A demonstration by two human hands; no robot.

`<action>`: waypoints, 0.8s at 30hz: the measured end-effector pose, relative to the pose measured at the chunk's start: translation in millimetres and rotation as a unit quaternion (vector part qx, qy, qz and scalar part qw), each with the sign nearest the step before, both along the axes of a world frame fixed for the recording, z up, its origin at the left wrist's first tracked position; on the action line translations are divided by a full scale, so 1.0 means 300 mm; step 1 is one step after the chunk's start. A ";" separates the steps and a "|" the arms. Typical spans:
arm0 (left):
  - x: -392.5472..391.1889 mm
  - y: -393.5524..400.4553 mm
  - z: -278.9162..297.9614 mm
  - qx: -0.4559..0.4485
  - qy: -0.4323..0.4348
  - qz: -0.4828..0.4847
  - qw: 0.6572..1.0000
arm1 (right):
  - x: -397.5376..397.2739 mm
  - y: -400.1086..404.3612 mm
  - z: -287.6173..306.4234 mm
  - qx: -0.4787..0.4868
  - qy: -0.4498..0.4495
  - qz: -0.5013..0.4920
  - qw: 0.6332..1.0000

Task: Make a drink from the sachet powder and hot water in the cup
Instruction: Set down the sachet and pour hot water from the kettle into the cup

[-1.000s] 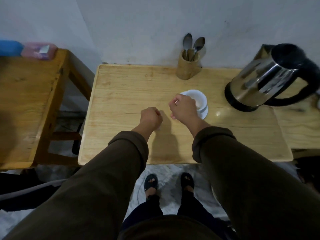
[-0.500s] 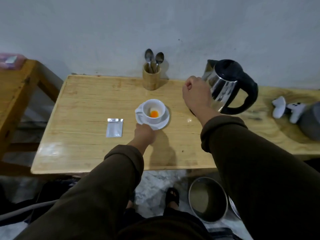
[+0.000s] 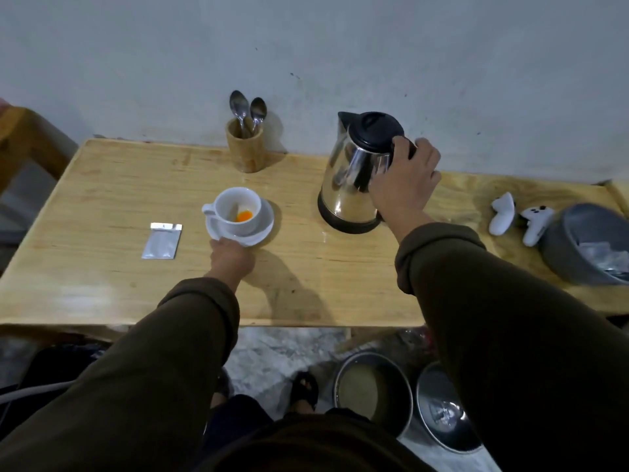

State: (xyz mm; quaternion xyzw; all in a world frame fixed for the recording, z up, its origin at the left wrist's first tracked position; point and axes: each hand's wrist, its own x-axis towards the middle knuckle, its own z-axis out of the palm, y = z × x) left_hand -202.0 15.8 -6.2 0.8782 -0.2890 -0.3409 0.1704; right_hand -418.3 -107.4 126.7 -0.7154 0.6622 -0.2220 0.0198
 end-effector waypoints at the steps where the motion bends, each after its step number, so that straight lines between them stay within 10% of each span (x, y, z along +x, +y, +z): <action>1: -0.005 0.000 0.002 0.000 0.002 0.004 1.000 | -0.013 -0.002 -0.014 0.017 -0.013 -0.012 1.000; 12: -0.051 -0.030 -0.008 0.030 -0.024 0.053 0.998 | -0.096 -0.101 0.009 0.168 -0.262 -0.140 0.940; 24: -0.031 -0.020 0.034 0.010 -0.048 0.009 0.999 | -0.061 -0.101 0.012 0.134 -0.300 -0.115 0.937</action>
